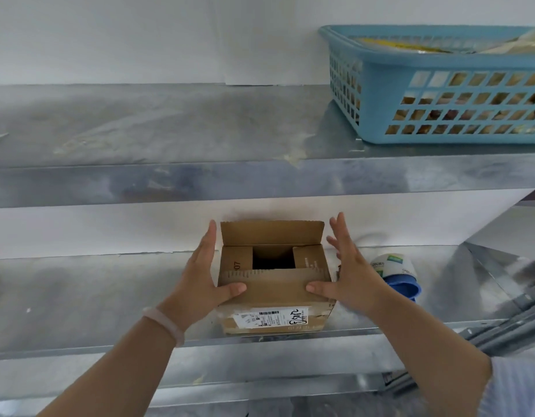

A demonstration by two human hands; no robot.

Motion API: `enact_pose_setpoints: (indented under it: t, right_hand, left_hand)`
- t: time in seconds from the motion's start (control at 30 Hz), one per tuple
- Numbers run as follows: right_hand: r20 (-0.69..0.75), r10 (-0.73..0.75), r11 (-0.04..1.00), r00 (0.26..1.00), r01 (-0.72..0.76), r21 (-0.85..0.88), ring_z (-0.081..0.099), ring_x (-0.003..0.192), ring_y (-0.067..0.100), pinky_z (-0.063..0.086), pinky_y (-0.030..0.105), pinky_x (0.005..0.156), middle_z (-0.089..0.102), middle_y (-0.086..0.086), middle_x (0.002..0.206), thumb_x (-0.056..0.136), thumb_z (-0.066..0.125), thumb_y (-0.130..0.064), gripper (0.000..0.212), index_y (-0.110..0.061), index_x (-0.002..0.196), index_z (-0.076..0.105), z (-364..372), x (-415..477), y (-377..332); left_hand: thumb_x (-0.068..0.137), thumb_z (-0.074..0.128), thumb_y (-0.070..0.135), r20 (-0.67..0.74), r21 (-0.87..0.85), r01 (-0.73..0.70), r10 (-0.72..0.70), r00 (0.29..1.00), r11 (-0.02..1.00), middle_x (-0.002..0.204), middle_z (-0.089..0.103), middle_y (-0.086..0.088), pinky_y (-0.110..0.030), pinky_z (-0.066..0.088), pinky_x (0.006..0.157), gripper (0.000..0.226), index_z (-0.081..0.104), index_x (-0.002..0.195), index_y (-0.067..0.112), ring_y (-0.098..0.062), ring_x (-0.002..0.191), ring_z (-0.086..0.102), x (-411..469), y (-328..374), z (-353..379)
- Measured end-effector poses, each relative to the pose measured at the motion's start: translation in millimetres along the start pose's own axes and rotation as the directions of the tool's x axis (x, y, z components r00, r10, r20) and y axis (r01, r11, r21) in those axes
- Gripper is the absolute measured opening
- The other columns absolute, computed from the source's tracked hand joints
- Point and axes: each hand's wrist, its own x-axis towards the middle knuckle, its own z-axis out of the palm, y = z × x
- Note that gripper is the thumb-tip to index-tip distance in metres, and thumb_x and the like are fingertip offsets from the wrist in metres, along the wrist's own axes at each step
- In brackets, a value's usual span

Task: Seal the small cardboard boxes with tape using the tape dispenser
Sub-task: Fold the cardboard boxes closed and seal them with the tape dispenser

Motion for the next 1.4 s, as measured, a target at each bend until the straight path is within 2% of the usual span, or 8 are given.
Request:
enact_pose_setpoints:
  t: [0.13,0.37,0.53,0.67,0.8,1.0,1.17,1.4]
  right_hand:
    - [0.021,-0.015,1.000,1.000,0.015,-0.001,0.023,0.144,0.005,0.030,0.036,0.116,0.016,-0.020,0.158,0.066,0.088,-0.033,0.138,-0.053,0.141,-0.027,-1.8,4.0,0.5]
    - [-0.028,-0.078,0.976,0.997,0.071,-0.206,0.030,0.132,-0.009,0.032,0.032,0.115,0.030,-0.033,0.144,0.083,0.055,-0.060,0.058,-0.045,0.138,0.045,11.8,-13.4,13.3]
    - [0.016,-0.049,0.950,0.999,0.051,-0.308,0.017,0.139,-0.007,0.024,0.022,0.114,0.009,-0.031,0.155,0.079,0.029,-0.079,0.077,-0.043,0.147,0.031,21.6,-21.8,21.9]
    - [-0.007,-0.070,0.886,0.997,0.059,-0.460,0.009,0.147,0.002,0.015,0.030,0.121,0.012,-0.022,0.159,0.083,0.011,-0.080,0.079,-0.039,0.148,0.029,17.0,-24.3,21.0]
    - [0.020,-0.056,0.825,0.998,0.057,-0.562,-0.001,0.149,0.007,0.008,0.037,0.122,0.004,-0.020,0.159,0.088,0.006,-0.071,0.071,-0.041,0.150,0.017,10.9,-25.7,22.1]
    - [0.159,-0.065,0.861,0.985,0.136,-0.490,-0.013,0.145,-0.001,-0.006,0.029,0.121,-0.008,-0.021,0.159,0.086,-0.002,-0.073,0.075,-0.038,0.152,-0.002,-8.4,-30.4,29.9]
    - [-0.079,0.215,0.891,0.973,-0.229,-0.393,0.009,0.147,0.006,0.013,0.028,0.118,0.002,-0.020,0.159,0.093,0.051,-0.048,0.078,-0.038,0.153,0.003,-68.9,-25.7,78.0]
    - [0.094,0.447,0.877,0.890,-0.415,-0.243,0.041,0.133,0.018,0.040,0.039,0.109,0.029,-0.002,0.154,0.075,0.080,-0.024,0.100,-0.040,0.151,0.018,-105.0,-16.3,161.5]
  left_hand:
    - [0.064,0.088,0.029,0.095,-0.044,0.002,0.002,0.995,0.999,0.149,0.020,0.019,-0.032,0.031,0.110,0.130,-0.013,0.142,0.054,-0.002,0.136,0.028,15.1,-0.7,-6.5]
    - [0.069,0.068,0.067,0.011,0.140,-0.162,0.162,0.987,0.977,0.129,0.039,0.031,-0.003,0.029,0.099,0.062,0.057,0.124,0.041,0.013,0.122,0.037,4.8,-11.3,-3.1]
    - [0.078,0.064,0.049,-0.018,0.145,-0.119,0.123,0.992,0.982,0.137,0.039,0.028,0.001,0.023,0.100,0.053,0.062,0.127,0.030,0.017,0.123,0.034,-1.2,-9.4,5.5]
    - [0.087,0.066,0.039,-0.013,0.243,-0.089,0.096,0.995,0.966,0.144,0.038,0.020,-0.019,0.024,0.112,0.041,0.062,0.127,0.031,-0.002,0.134,0.033,-0.2,0.9,13.4]
    - [0.085,0.066,0.047,-0.045,0.471,-0.152,0.196,0.980,0.869,0.137,0.051,0.015,-0.030,0.023,0.112,0.043,0.064,0.125,0.030,-0.014,0.137,0.034,8.6,15.3,21.9]
    - [0.082,0.028,0.068,0.080,0.404,-0.196,0.179,0.981,0.894,0.146,0.035,0.020,-0.029,0.019,0.117,0.069,0.052,0.136,0.032,0.000,0.140,0.020,18.9,16.0,39.5]
    - [0.088,0.048,0.064,0.051,0.399,-0.168,0.162,0.986,0.901,0.143,0.034,0.025,-0.023,0.015,0.116,0.055,0.053,0.133,0.033,0.008,0.138,0.017,15.3,23.9,36.9]
    - [0.088,0.067,0.020,0.022,0.393,-0.110,0.110,0.994,0.913,0.142,0.040,0.020,0.000,0.003,0.107,0.042,0.059,0.129,0.029,0.004,0.139,0.022,15.4,29.0,43.4]
